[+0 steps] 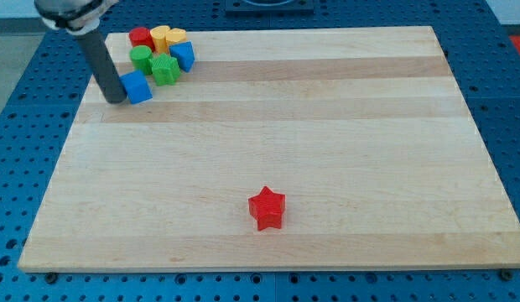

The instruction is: Push the red star to the center of the board

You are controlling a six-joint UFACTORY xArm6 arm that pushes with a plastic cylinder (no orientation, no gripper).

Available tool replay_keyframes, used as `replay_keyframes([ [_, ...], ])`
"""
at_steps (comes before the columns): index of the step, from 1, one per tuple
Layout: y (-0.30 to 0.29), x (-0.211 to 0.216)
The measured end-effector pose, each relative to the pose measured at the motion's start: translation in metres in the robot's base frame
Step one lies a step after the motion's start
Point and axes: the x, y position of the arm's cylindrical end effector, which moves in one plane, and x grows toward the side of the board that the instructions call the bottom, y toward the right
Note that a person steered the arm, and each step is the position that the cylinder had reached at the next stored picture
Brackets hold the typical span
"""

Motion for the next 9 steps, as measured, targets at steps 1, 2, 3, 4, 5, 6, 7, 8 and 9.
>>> replay_keyframes([
  [1, 0.000, -0.034],
  [2, -0.024, -0.016],
  [3, -0.001, 0.059],
  [4, 0.140, 0.072],
  [5, 0.282, 0.108],
  [6, 0.348, 0.210],
  [7, 0.324, 0.259],
  [8, 0.282, 0.254],
  [9, 0.244, 0.245],
])
